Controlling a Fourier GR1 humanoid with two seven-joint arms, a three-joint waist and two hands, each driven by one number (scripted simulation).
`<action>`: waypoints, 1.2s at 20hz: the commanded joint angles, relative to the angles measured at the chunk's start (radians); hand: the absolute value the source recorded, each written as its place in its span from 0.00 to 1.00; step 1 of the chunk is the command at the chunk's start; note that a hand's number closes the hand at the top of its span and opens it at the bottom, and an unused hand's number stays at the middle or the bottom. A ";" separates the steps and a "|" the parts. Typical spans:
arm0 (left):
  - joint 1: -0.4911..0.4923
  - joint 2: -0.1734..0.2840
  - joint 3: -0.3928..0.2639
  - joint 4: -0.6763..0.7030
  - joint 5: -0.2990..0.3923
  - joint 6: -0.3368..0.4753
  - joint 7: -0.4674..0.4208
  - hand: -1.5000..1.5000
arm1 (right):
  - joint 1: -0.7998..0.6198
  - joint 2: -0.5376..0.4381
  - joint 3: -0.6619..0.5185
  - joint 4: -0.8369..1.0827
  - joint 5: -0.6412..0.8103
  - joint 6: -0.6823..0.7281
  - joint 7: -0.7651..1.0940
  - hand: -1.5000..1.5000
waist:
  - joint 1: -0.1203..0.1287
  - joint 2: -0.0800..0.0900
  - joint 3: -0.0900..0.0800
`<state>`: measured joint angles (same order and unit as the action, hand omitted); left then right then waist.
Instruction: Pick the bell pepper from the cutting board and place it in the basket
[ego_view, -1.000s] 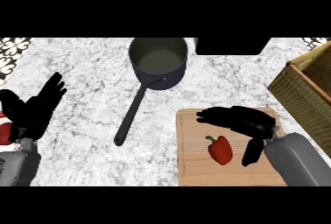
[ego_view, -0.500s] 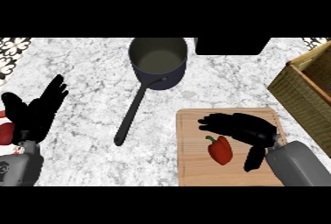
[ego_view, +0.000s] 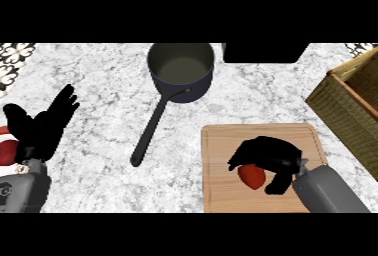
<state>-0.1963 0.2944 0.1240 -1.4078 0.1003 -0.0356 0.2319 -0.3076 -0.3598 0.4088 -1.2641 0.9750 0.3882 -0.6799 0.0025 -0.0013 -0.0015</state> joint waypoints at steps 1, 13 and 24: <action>-0.002 0.008 0.032 0.077 -0.008 -0.025 -0.077 0.50 | -0.046 0.020 0.017 0.068 0.073 -0.038 -0.051 1.00 | 0.001 0.003 0.001; -0.020 -0.007 0.023 -0.014 -0.027 -0.006 0.020 0.50 | -0.023 0.167 -0.071 0.058 0.127 -0.009 0.178 1.00 | -0.003 0.002 0.001; 0.029 -0.012 0.018 -0.027 -0.024 -0.012 0.014 0.50 | -0.118 0.357 -0.533 0.011 -0.093 -0.335 0.977 1.00 | -0.005 -0.009 0.005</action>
<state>-0.1701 0.2897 0.1605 -1.4287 0.0814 -0.0396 0.2487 -0.3653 -0.0489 -0.0400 -1.2219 0.9720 0.1851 0.0811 -0.0384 -0.0093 -0.0020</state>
